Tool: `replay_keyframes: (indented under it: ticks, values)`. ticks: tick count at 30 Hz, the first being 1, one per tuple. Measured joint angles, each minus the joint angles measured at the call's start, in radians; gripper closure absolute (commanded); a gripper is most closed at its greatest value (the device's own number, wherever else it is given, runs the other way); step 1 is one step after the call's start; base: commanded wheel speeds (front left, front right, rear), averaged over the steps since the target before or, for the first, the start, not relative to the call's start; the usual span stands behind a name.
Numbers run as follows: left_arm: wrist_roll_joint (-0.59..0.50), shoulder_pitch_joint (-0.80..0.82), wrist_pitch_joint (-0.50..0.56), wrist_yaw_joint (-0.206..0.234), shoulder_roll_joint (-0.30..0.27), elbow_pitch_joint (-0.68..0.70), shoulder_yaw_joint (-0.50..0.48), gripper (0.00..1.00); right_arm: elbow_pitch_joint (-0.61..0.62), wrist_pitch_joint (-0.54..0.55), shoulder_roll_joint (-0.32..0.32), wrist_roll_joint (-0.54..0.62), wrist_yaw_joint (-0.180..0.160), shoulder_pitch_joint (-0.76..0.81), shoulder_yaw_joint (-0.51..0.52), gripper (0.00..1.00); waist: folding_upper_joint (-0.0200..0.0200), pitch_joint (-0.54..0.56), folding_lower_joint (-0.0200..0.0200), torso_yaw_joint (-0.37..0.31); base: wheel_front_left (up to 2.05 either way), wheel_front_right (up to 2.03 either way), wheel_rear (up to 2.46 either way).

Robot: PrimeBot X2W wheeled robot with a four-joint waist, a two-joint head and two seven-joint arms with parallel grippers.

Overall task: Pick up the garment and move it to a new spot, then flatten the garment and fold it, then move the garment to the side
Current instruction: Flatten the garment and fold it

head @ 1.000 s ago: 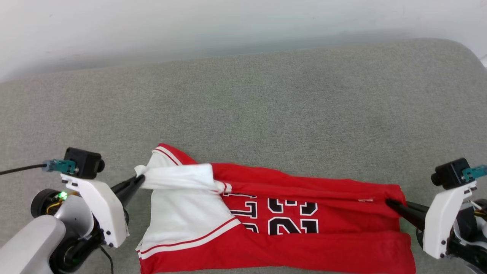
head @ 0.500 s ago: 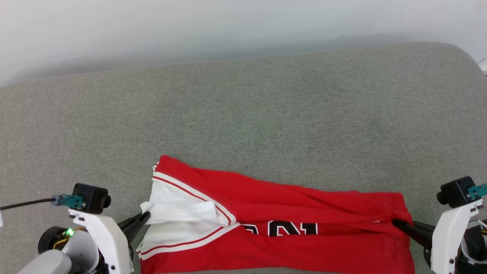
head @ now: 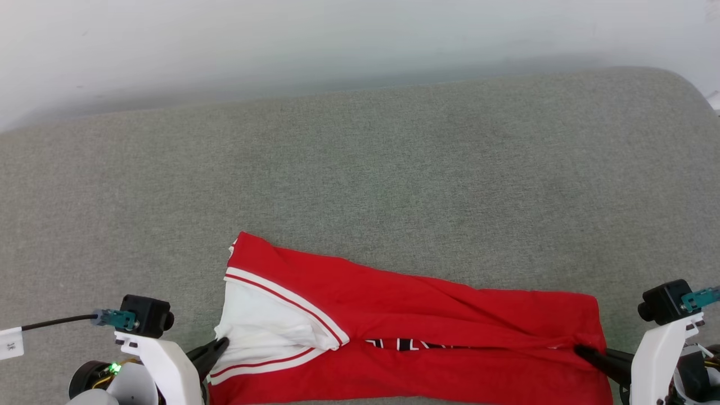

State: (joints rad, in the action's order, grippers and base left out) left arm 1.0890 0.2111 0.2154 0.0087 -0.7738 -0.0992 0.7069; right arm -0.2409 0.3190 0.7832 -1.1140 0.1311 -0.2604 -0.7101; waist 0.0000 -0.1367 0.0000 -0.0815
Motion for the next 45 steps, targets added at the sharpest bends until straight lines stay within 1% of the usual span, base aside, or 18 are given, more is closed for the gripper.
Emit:
replay_keyframes:
  ticks: [6, 7, 8, 9, 10, 11, 12, 14, 15, 19, 21, 22, 23, 26, 30, 35, 42, 45]
  values:
    - [0.017, 0.0, -0.025, -0.005, 0.047, -0.03, 0.0, 1.0, 0.009, 0.029, -0.024, 0.024, 0.0, 0.024, 0.034, 1.0, 0.0, 0.0, 0.0, -0.005, 0.0, 0.0, 0.0]
    - [0.015, 0.0, -0.024, -0.01, 0.05, -0.031, 0.004, 0.85, 0.012, 0.038, -0.026, 0.031, 0.0, 0.026, 0.035, 1.0, 0.0, -0.001, 0.0001, -0.006, 0.0, 0.0, 0.0]
    - [0.022, 0.0, -0.025, -0.01, 0.058, -0.033, 0.002, 0.59, 0.014, 0.042, -0.027, 0.043, 0.0, 0.028, 0.038, 1.0, 0.0, -0.001, 0.0, -0.006, 0.0, 0.0, 0.0]
    - [0.027, 0.0, -0.029, -0.01, 0.065, -0.033, 0.0, 0.44, 0.016, 0.045, -0.029, 0.049, 0.0, 0.033, 0.044, 1.0, 0.0, -0.001, 0.0, -0.005, 0.0, 0.0, 0.0]
    - [0.029, 0.0, -0.038, -0.009, 0.071, -0.035, -0.004, 0.23, 0.019, 0.055, -0.031, 0.049, 0.0, 0.038, 0.049, 0.96, 0.0, 0.0, 0.0, -0.005, 0.0, 0.0, 0.0]
    - [0.029, 0.001, -0.044, -0.008, 0.073, -0.037, -0.007, 0.07, 0.022, 0.062, -0.035, 0.049, 0.0, 0.044, 0.055, 0.9, 0.0, 0.0, 0.0, -0.005, 0.0, 0.0, 0.0]
    - [0.029, 0.002, -0.049, -0.007, 0.075, -0.04, -0.01, 0.0, 0.026, 0.067, -0.037, 0.052, 0.0, 0.047, 0.061, 0.8, 0.0, 0.001, 0.0001, -0.004, 0.0, 0.0, 0.0]
    - [0.037, 0.002, -0.061, -0.001, 0.081, -0.049, -0.02, 0.0, 0.032, 0.079, -0.039, 0.061, 0.0, 0.054, 0.075, 0.73, 0.0, 0.005, 0.0, -0.003, 0.0, 0.0, 0.0]
    - [0.045, 0.001, -0.062, -0.009, 0.083, -0.049, -0.024, 0.0, 0.033, 0.086, -0.039, 0.065, 0.0, 0.058, 0.081, 0.67, 0.0, 0.007, 0.0, -0.003, 0.0, 0.0, 0.0]
    - [0.062, -0.002, -0.105, -0.014, 0.087, -0.039, -0.051, 0.0, 0.041, 0.104, -0.043, 0.072, 0.0, 0.083, 0.114, 0.51, 0.0, 0.02, 0.0, 0.004, 0.0, 0.0, 0.0]
    - [0.069, -0.002, -0.134, -0.015, 0.092, -0.021, -0.07, 0.0, 0.053, 0.109, -0.045, 0.076, 0.0, 0.096, 0.135, 0.17, 0.0, 0.027, 0.0, 0.01, 0.0, 0.0, 0.0]
    - [0.069, -0.003, -0.151, -0.016, 0.093, -0.011, -0.078, 0.0, 0.058, 0.115, -0.045, 0.076, 0.0, 0.103, 0.145, 0.03, 0.0, 0.03, 0.0, 0.013, 0.0, 0.0, 0.0]
    - [0.067, -0.004, -0.168, -0.009, 0.093, -0.003, -0.087, 0.0, 0.07, 0.115, -0.045, 0.083, 0.0, 0.111, 0.154, 0.0, 0.0, 0.033, 0.0, 0.015, 0.0, 0.0, 0.0]
    - [0.038, -0.009, -0.233, 0.003, 0.094, 0.027, -0.109, 0.0, 0.094, 0.12, -0.041, 0.088, 0.0, 0.135, 0.199, 0.0, 0.0, 0.044, 0.0, 0.024, 0.0, 0.0, 0.0]
    - [-0.004, -0.03, -0.34, 0.032, 0.113, 0.052, -0.134, 0.0, 0.115, 0.119, -0.044, 0.089, 0.0, 0.186, 0.285, 0.0, 0.0, 0.061, 0.0, 0.037, 0.0, 0.0, 0.0]
    - [-0.094, -0.064, -0.438, 0.066, 0.133, 0.066, -0.133, 0.0, 0.113, 0.119, -0.089, 0.101, 0.0, 0.27, 0.404, 0.0, 0.0, 0.087, 0.0, 0.059, 0.0, 0.0, 0.0]
    - [-0.241, -0.102, -0.475, 0.131, 0.215, 0.067, -0.18, 0.0, 0.06, 0.132, -0.177, 0.16, 0.0, 0.334, 0.521, 0.0, 0.0, 0.118, 0.0, 0.096, 0.0, 0.0, 0.0]
    - [-0.356, -0.116, -0.476, 0.132, 0.267, 0.11, -0.237, 0.0, 0.03, 0.135, -0.218, 0.189, 0.0, 0.344, 0.546, 0.0, 0.0, 0.131, 0.0, 0.108, 0.0, 0.0, 0.0]
